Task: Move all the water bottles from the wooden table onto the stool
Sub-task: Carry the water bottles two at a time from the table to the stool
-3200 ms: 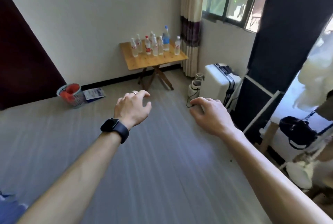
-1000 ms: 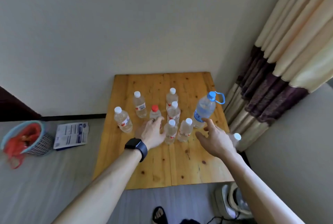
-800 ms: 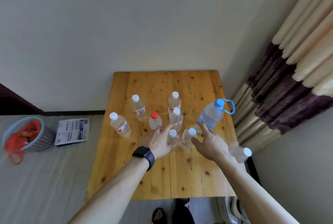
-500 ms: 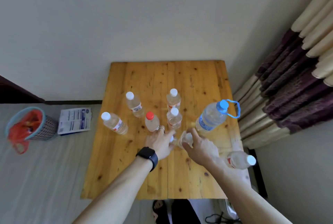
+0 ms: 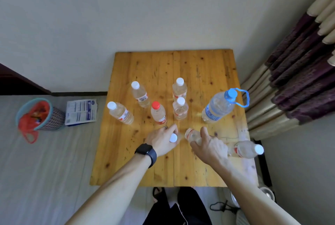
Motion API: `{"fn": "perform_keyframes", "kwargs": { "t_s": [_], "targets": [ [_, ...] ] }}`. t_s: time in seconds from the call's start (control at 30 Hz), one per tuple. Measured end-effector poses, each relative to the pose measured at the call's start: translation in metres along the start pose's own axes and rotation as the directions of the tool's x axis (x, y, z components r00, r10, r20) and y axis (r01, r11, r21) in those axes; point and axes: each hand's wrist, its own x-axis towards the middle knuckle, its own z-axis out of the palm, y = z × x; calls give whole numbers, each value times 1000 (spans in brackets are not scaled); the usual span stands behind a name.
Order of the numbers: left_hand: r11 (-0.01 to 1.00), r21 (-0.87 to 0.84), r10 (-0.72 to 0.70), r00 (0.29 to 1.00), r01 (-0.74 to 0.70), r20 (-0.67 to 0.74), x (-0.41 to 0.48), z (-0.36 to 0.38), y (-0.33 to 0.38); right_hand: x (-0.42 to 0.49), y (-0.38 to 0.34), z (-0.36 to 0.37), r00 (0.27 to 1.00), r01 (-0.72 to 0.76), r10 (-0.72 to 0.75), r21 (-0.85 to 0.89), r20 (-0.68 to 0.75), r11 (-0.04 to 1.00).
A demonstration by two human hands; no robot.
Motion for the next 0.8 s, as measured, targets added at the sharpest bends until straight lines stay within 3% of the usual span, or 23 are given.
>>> {"fn": "perform_keyframes", "kwargs": {
  "t_s": [0.17, 0.37, 0.47, 0.63, 0.8],
  "targets": [
    [995, 71, 58, 995, -64, 84, -12, -1, -14, -43, 9, 23, 985, -164, 169, 161, -17, 973],
    [926, 130, 313, 913, -354, 262, -26, 17, -3, -131, 13, 51, 892, -405, 447, 327, -62, 854],
    [840, 156, 449, 827, -520, 339, -47, 28, 20, -192, 12, 71, 789, -520, 605, 409, -107, 750],
    [623, 166, 642, 621, -765, 451, -101, 50, 80, -302, 10, 105, 561, -648, 824, 578, -77, 495],
    [379, 97, 764, 371, -920, 529, -184, 81, 149, -419, -3, 140, 269, -669, 963, 712, -36, 213]
  ]
}}
